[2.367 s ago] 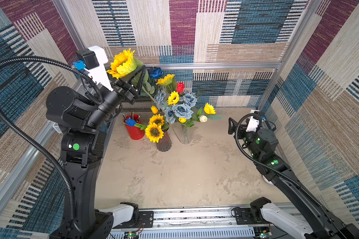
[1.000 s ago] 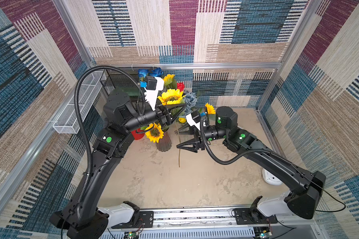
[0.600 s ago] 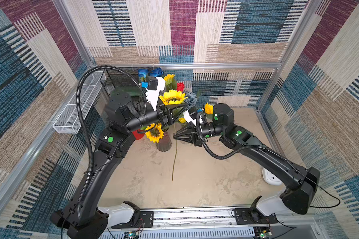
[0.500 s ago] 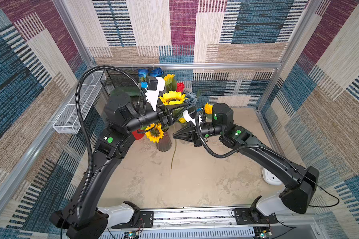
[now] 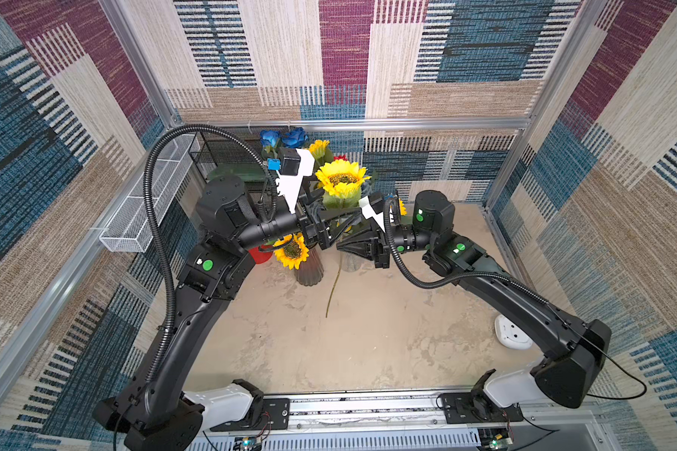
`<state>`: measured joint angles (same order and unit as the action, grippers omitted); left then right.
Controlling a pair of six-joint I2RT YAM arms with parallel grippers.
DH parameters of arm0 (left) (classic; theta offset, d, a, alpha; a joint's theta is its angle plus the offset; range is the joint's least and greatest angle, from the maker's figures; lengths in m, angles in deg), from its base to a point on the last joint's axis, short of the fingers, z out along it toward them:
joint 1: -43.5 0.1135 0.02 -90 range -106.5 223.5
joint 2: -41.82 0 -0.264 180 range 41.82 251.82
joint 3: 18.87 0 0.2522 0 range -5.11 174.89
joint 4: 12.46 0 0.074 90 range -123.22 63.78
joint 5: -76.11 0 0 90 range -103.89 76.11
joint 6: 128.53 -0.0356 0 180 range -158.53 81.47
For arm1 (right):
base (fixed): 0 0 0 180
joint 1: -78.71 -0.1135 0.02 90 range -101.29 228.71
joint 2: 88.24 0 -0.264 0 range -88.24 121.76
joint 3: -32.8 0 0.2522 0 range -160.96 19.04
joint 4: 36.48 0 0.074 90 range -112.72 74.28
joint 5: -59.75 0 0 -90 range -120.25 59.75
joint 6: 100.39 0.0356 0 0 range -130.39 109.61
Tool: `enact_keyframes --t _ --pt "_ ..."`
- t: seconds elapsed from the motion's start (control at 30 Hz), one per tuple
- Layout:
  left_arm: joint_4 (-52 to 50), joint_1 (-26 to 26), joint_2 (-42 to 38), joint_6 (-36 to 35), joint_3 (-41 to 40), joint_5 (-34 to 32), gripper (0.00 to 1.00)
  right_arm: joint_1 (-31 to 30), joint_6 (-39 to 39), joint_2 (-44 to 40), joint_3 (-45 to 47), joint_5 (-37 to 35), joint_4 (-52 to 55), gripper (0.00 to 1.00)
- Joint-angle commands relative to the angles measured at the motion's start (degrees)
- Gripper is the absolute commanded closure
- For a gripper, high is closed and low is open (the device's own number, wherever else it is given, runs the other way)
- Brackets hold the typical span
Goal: Pick out yellow flowers from the vase
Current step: Place the flower at the center of the board.
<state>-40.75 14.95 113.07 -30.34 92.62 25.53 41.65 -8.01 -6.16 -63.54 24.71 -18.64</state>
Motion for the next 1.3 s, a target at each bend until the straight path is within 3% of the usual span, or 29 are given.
enact_keyframes --t 0.0,0.1,0.2,0.33,0.43,0.63,0.73,0.83,0.93,1.27 --pt "-1.64 0.01 -0.28 -1.83 0.03 0.83 0.0 2.27 3.1 -1.68 1.13 -1.32 -5.3 1.0" --pt "-1.91 -0.01 -1.42 -2.46 -1.36 -1.76 0.0 6.41 5.02 -3.38 1.68 -5.43 -4.05 1.0" --pt "-2.54 -0.01 -3.19 -2.91 -3.99 -9.27 0.0 12.43 10.52 -5.85 3.12 -12.56 -2.79 1.0" --pt "-4.69 0.0 -4.83 -3.18 -6.93 -15.99 0.0 24.09 20.35 -9.83 8.74 -13.66 -5.16 1.0" --pt "-4.34 -0.01 -6.65 -1.87 -9.54 -20.33 0.0 28.83 20.29 -11.4 10.28 -17.39 -0.72 1.0" --pt "-6.4 -0.01 -8.04 0.42 -10.28 -31.28 0.0 35.06 20.4 -10.42 10.56 -16.45 8.96 1.0" --pt "-7.24 -0.01 -8.44 2.83 -10.61 -36.47 0.0 37.38 20.96 -9.14 12.12 -14.04 10.15 1.0" --pt "-7.7 -0.01 -8.32 3.18 -10.72 -36.83 0.0 38.37 18.31 -5.89 12.01 -12.18 12.77 1.0" --pt "-8.11 0.0 -8.05 2.65 -10.68 -36.63 0.0 38.03 14.07 -1.66 9.46 -15.23 19.37 1.0" --pt "-6.99 0.08 -9.02 1.53 -12.33 -36.53 0.0 36.67 13.38 15.33 5.57 -15.28 21.78 1.0"
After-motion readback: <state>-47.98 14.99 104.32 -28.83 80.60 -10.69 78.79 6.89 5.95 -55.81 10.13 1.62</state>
